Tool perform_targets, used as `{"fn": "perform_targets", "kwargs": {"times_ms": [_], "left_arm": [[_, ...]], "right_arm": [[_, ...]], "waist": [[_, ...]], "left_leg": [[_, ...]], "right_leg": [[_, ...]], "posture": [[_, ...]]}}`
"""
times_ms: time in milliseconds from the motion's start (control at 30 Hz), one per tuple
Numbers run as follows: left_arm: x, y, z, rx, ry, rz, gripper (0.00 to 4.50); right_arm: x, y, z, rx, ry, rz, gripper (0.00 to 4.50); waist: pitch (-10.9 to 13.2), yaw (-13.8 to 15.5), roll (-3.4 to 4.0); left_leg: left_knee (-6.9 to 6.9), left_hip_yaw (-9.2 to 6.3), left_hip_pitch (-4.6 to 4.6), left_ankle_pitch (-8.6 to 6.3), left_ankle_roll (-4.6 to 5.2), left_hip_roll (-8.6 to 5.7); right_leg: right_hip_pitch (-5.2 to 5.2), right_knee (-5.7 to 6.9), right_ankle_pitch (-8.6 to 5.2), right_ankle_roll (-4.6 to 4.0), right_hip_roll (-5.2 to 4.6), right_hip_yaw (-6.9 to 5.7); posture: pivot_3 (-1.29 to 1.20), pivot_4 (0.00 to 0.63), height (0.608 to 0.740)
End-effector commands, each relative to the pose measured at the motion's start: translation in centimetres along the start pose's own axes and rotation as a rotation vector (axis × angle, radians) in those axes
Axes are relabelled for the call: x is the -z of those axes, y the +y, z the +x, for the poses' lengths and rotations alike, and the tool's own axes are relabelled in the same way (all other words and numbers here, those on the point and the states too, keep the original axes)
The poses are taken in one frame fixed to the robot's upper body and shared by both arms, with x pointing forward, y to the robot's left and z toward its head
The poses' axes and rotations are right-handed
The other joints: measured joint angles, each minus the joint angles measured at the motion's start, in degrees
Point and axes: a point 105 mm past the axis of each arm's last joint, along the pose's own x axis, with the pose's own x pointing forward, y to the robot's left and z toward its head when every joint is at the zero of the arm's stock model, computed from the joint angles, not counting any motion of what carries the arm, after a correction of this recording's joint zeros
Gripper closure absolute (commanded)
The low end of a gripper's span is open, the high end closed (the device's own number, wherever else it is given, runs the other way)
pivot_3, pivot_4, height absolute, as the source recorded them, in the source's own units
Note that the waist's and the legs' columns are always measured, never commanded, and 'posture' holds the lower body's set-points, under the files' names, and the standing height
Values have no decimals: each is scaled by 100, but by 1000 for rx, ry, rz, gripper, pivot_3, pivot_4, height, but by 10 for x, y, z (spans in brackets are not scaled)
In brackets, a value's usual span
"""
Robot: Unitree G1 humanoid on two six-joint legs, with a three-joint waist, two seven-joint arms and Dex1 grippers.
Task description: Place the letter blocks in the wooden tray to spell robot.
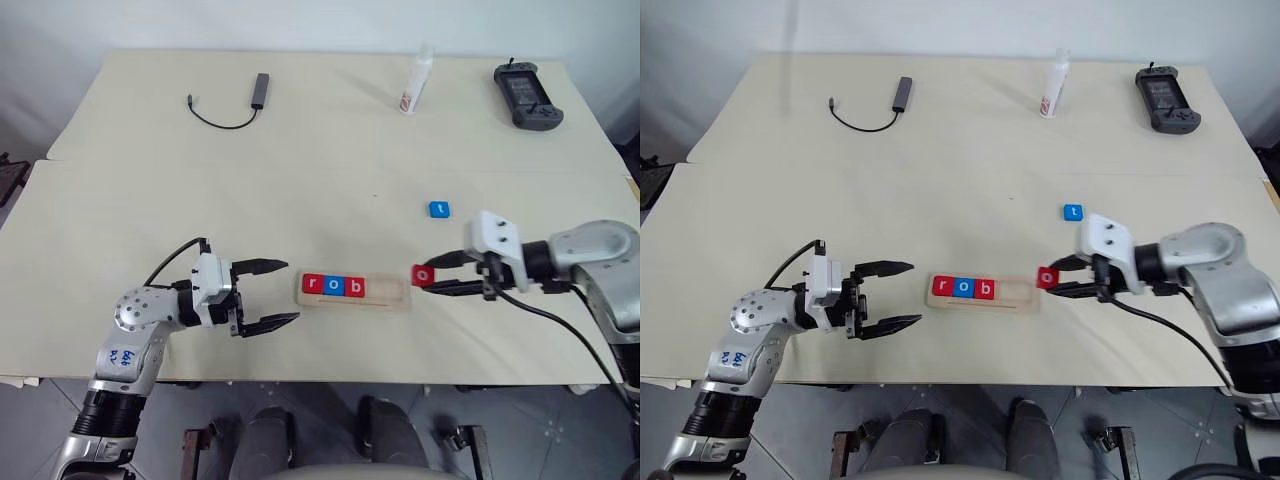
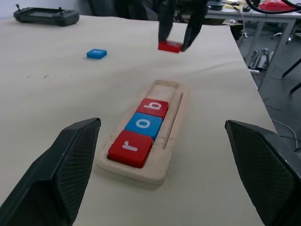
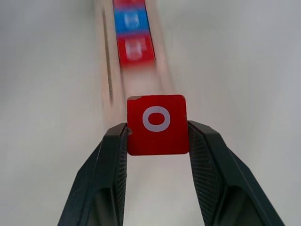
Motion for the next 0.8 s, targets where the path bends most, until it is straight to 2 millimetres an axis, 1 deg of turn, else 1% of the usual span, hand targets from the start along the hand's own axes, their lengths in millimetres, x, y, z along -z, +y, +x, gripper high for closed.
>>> {"fn": "perform_targets", "kwargs": {"times_ms": [33, 100, 167, 467, 600, 733, 767, 800], "left_arm": [[-9, -2, -1, -13, -22, 45, 0], [-9, -3, 0, -20, -22, 44, 0], [-9, -4, -1, -27, -21, 45, 0], [-11, -6, -2, -48, -18, 50, 0], [-12, -6, -1, -52, -16, 52, 0], [-13, -6, -1, -53, -18, 53, 0], [-12, -5, -1, -54, -18, 53, 0], [-12, -5, -1, -55, -18, 53, 0]], "right_arm": [[-3, 4, 15, -20, 19, -10, 3032], [-8, 2, 26, -16, -7, -50, 3032], [-9, 0, 33, -15, -6, -48, 3032], [-4, 4, 45, -54, 8, -45, 3032], [-3, -1, 45, -32, 16, -52, 1642], [-7, -5, 37, -6, 2, -55, 253], [-8, -5, 33, 4, 1, -58, 31], [-7, -4, 29, 8, 1, -60, 31]], "waist": [[0, 50, 0], [0, 69, 0], [0, 67, 0], [0, 55, 0], [0, 33, 0], [0, 8, 0], [0, 1, 0], [0, -2, 0]], "left_leg": [[2, -3, -3, -1, 1, -4], [1, -2, -6, -2, 4, -8], [0, 0, -6, -2, 4, -7], [-1, 1, -5, -2, 3, -6], [-1, 1, -5, -2, 3, -5], [-1, 1, -5, -2, 3, -5], [-1, 1, -5, -2, 3, -5], [-1, 1, -5, -2, 3, -5]], "right_leg": [[0, -1, 0, 0, -4, -2], [-1, -3, 0, 0, -6, -2], [-2, -3, 0, 0, -6, -2], [-2, -3, 0, 0, -4, -5], [-2, -3, 0, 0, -3, -5], [-2, -2, 0, 0, -3, -5], [-2, -2, 0, 0, -3, -5], [-2, -2, 0, 0, -3, -5]], "posture": [[0, 150, 740], [0, 150, 740], [0, 150, 740], [0, 150, 740], [0, 150, 740], [0, 150, 740], [0, 150, 740], [0, 150, 740]]}}
